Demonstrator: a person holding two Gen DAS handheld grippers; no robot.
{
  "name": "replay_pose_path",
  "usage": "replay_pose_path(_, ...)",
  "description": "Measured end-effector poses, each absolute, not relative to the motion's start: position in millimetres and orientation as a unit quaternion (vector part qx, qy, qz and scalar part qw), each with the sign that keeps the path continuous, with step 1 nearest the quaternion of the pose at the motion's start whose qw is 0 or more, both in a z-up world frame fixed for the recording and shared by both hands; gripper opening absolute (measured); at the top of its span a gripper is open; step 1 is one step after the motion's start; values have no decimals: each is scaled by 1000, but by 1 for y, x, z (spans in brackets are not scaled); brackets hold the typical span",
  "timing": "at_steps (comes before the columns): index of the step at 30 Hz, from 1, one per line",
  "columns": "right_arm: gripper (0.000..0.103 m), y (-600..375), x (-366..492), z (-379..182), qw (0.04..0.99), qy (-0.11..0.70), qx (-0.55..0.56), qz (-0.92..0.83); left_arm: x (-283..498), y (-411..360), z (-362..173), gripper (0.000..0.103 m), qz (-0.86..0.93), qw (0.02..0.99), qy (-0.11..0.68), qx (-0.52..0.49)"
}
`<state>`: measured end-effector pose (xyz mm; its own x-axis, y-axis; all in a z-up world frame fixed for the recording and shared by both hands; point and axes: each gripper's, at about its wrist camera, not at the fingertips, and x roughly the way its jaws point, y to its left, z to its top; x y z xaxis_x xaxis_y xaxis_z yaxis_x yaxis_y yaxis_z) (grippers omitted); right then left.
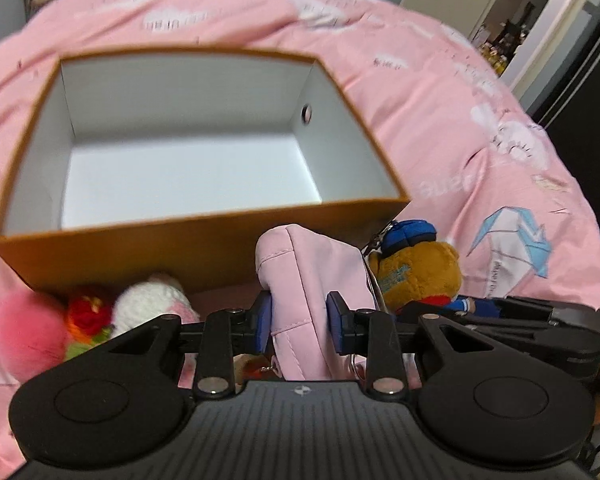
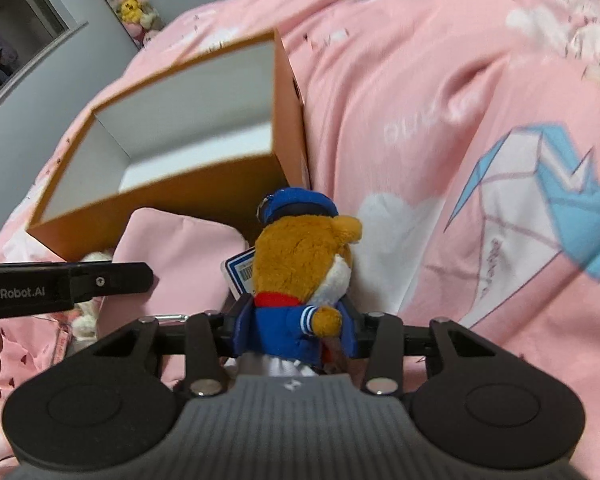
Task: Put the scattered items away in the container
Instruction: 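Carry the pouch with the left tool into the orange box while the right tool drops the plush there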
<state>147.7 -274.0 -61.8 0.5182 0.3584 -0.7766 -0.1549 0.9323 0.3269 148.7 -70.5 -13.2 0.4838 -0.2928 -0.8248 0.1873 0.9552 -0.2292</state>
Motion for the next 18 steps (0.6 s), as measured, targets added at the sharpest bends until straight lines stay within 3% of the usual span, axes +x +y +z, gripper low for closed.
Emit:
replay_pose_path(9, 46, -279, 137, 17, 902, 384, 96, 172, 138, -51, 52, 33, -153, 897, 410, -65)
replay_pose_path(18, 47, -252, 195, 62, 909, 353, 90, 205, 198, -39, 84, 33, -121, 926, 355, -54)
